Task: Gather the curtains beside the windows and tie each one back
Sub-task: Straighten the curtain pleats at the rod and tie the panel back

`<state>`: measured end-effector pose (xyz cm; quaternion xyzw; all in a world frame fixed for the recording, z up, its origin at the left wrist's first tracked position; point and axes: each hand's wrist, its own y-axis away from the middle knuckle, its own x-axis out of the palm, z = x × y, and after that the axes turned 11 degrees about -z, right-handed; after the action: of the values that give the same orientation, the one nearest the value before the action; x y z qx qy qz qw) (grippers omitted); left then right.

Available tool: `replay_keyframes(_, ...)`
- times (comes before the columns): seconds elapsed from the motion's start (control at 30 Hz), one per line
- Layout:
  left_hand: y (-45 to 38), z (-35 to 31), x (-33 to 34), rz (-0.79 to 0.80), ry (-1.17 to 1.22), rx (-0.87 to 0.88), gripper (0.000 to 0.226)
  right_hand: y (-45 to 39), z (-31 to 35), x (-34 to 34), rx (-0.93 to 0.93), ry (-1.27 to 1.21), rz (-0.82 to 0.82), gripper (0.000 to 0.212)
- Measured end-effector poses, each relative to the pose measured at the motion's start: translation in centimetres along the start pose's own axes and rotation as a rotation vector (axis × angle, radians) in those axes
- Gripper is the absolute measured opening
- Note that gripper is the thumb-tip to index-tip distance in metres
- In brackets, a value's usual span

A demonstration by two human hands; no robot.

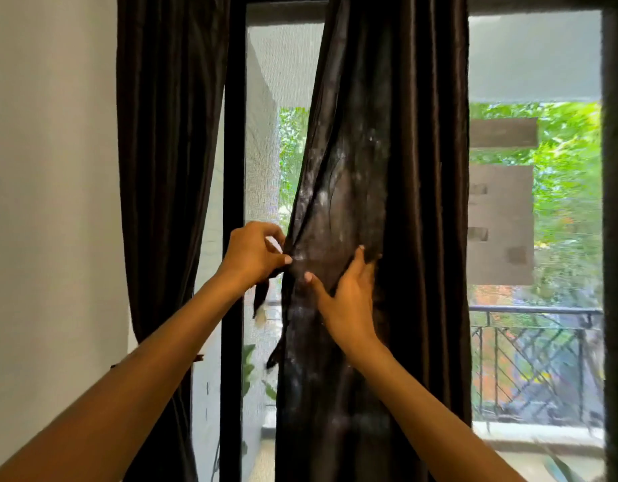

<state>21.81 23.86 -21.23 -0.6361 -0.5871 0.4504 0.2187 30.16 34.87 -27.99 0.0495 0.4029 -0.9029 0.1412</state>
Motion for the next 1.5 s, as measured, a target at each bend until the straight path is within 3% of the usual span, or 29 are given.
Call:
replay_keyframes(0.13, -1.0, 1.9, -0.5, 0.113, 0.153, -0.023, 0.017, -2.0, -0.1, 2.3, 0.146, 0.166, -0.366, 0.117)
replay_keyframes(0.2, -1.5, 2.8, -0.5, 0.175, 0.241, -0.046, 0.016, -2.4, -0.4, 2.5, 0.130, 0.060, -0.423, 0.118)
replay_keyframes(0.27, -1.8, 3.6, -0.3, 0.208, 0.304, -0.047, 0.017, -2.5, -1.0, 2.9, 0.100, 0.000, -0.439, 0.102)
replay_keyframes(0.4, -2.2, 4.9, 0.9, 0.145, 0.284, -0.013, 0.014, -2.4, -1.4, 3.6, -0.101, 0.059, -0.549, 0.047)
replay_keyframes(0.47, -2.3, 5.5, 1.8, 0.100, 0.264, 0.017, 0.013, -1.8, -1.3, 3.9, -0.178, 0.117, -0.521, 0.046)
replay_keyframes(0.63, -1.6, 5.7, 3.3, 0.038, 0.365, 0.076, 0.011, -0.2, -1.3, 3.9, -0.274, 0.407, -0.267, 0.064)
replay_keyframes(0.8, -0.7, 4.8, 4.7, -0.054, 0.464, 0.093, 0.009, 0.4, -0.9, 4.6, -0.397, 0.410, -0.268, 0.082)
replay_keyframes(0.87, -0.4, 4.7, 4.9, -0.062, 0.504, 0.098, 0.011, 0.4, -0.8, 4.7, -0.448, 0.380, -0.189, 0.078)
replay_keyframes(0.97, -0.4, 4.9, 5.0, -0.088, 0.505, 0.073, 0.012, -0.2, -2.2, 4.5, -0.475, 0.312, -0.085, 0.051)
replay_keyframes(1.07, -0.6, 5.0, 4.7, -0.086, 0.495, 0.006, 0.012, -0.9, -2.3, 3.6, -0.462, 0.199, -0.366, 0.046)
replay_keyframes(1.13, -0.6, 4.9, 4.2, -0.045, 0.541, -0.044, 0.013, -1.7, -2.5, 2.8, -0.322, 0.176, -0.537, 0.073)
replay_keyframes(1.2, -0.5, 4.8, 3.6, -0.007, 0.578, -0.060, 0.015, -2.5, -2.3, 1.7, -0.161, 0.015, -0.494, 0.098)
replay_keyframes(1.23, -0.3, 4.6, 3.3, 0.000, 0.585, -0.060, 0.016, -2.8, -2.3, 1.3, -0.134, -0.071, -0.474, 0.098)
replay_keyframes(1.37, 0.2, 4.1, 3.0, -0.015, 0.551, -0.024, 0.015, -2.4, -2.4, 1.4, -0.346, 0.020, -0.503, 0.051)
replay_keyframes(1.5, 0.9, 3.5, 2.9, -0.037, 0.506, 0.039, 0.013, -0.4, -1.9, 1.3, -0.410, 0.242, -0.354, 0.064)
